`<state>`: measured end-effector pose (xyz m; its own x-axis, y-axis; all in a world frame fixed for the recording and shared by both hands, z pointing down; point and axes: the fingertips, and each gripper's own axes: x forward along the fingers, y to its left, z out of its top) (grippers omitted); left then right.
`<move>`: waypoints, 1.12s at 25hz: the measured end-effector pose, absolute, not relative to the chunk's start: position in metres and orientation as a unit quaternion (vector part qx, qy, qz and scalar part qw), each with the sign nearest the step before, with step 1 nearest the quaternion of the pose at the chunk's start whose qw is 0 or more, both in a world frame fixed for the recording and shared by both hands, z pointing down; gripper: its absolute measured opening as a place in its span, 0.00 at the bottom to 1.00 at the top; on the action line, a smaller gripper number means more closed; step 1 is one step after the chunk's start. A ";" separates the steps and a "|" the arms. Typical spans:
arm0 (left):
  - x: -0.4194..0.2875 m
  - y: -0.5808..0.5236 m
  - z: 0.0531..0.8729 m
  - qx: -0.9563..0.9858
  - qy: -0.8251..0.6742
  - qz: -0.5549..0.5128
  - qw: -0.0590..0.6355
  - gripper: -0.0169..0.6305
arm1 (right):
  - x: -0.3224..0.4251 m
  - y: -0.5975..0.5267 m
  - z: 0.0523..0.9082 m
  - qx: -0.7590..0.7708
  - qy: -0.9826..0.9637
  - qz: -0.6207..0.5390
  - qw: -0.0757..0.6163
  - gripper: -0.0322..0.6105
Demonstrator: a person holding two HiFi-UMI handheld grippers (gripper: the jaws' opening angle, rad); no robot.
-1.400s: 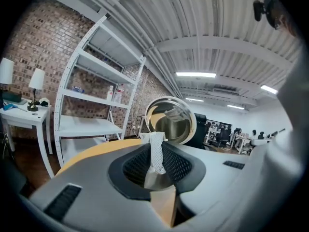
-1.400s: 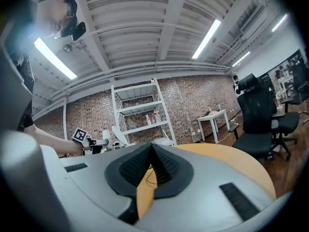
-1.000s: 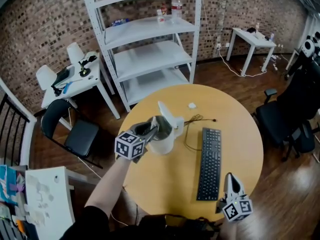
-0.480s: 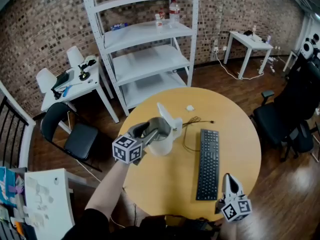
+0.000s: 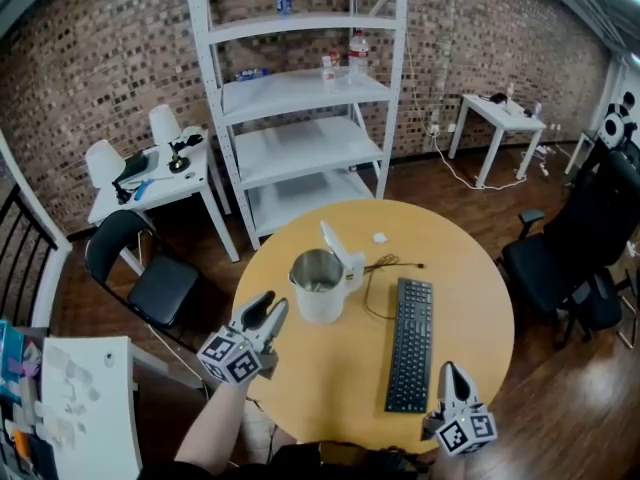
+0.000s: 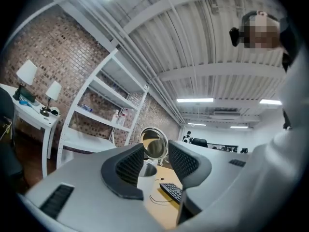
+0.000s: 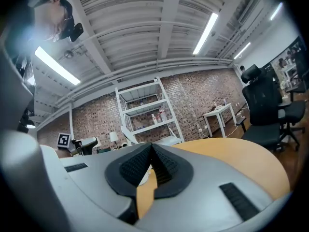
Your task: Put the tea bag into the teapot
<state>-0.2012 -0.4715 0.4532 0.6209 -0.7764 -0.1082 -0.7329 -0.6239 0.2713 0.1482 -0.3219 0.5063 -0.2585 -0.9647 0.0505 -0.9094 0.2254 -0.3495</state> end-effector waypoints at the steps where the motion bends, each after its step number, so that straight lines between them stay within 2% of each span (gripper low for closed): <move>1: -0.204 -0.461 0.456 0.893 -0.425 -0.110 0.098 0.25 | 0.146 -0.324 0.505 -0.597 0.782 -0.156 0.092 0.06; 3: -0.210 -0.445 0.466 0.891 -0.429 -0.109 0.101 0.23 | 0.141 -0.328 0.505 -0.589 0.788 -0.153 0.089 0.06; 4: -0.217 -0.437 0.472 0.887 -0.435 -0.111 0.108 0.17 | 0.139 -0.328 0.508 -0.585 0.791 -0.153 0.088 0.06; 6: -0.237 -0.419 0.482 0.873 -0.457 -0.119 0.122 0.14 | 0.131 -0.325 0.511 -0.573 0.800 -0.153 0.089 0.06; 7: -0.245 -0.408 0.484 0.867 -0.467 -0.121 0.124 0.08 | 0.126 -0.322 0.510 -0.564 0.806 -0.152 0.091 0.06; 9: -0.249 -0.385 0.483 0.864 -0.474 -0.122 0.117 0.03 | 0.120 -0.316 0.508 -0.549 0.818 -0.147 0.089 0.06; 28: -0.280 -0.345 0.494 0.843 -0.508 -0.130 0.117 0.03 | 0.102 -0.324 0.505 -0.525 0.837 -0.136 0.073 0.06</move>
<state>-0.2796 -0.3449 0.4938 0.4499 -0.8874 -0.1007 -0.8267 -0.4565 0.3290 0.1019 -0.3240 0.5048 -0.4375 -0.8990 0.0212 -0.8593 0.4110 -0.3045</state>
